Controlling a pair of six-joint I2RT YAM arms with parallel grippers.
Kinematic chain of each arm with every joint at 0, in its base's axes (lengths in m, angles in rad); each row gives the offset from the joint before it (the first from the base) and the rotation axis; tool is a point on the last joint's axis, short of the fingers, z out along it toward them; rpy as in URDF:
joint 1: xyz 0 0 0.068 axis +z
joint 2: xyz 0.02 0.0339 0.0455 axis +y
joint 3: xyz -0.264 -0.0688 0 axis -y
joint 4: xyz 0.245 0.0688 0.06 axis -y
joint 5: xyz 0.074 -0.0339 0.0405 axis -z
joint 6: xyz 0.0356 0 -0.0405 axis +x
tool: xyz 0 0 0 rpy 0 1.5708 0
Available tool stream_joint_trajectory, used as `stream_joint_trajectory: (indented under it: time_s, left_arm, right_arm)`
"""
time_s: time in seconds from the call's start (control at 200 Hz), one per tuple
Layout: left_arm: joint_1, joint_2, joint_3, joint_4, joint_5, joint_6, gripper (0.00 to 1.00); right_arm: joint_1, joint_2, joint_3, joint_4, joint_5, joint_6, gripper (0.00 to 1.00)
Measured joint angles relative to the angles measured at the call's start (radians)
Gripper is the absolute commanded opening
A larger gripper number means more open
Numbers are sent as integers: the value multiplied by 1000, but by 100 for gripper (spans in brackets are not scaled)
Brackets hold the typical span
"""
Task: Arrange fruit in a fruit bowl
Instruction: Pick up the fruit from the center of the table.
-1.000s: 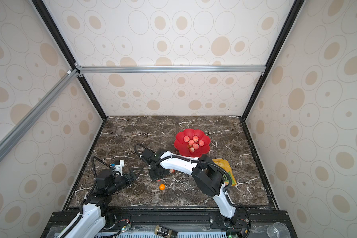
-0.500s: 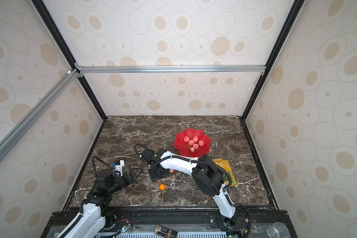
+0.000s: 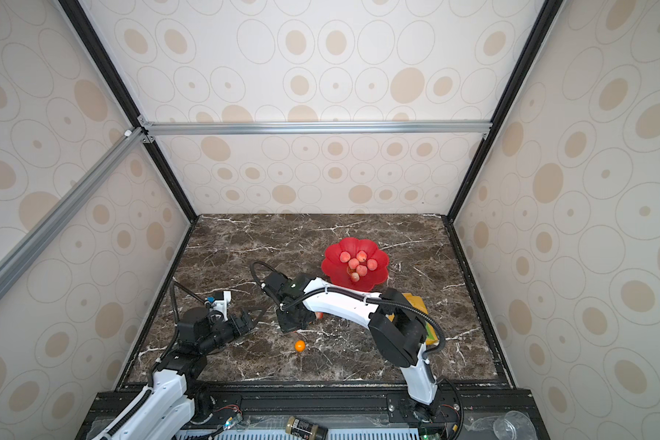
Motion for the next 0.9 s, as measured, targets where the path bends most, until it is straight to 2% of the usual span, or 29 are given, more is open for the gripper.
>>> stream_joint_trajectory:
  time_s: [0.145,0.385,0.565,0.895]
  left_arm:
    - [-45,25,24,20,-11,10,98]
    - [-167,118,92,57,-68,36,98]
    - [-269,227,161,118,-116,57,99]
    - [-399,463,312,228,-186,91,99]
  right_arm:
    - [-6,-41,-40,1,4,2,0]
    - [-39,-116,-114,0,14,3,0]
    - [-91,-194,-171,0,20,2,0]
    - [-201,-285,-244,-13,34,-16,0]
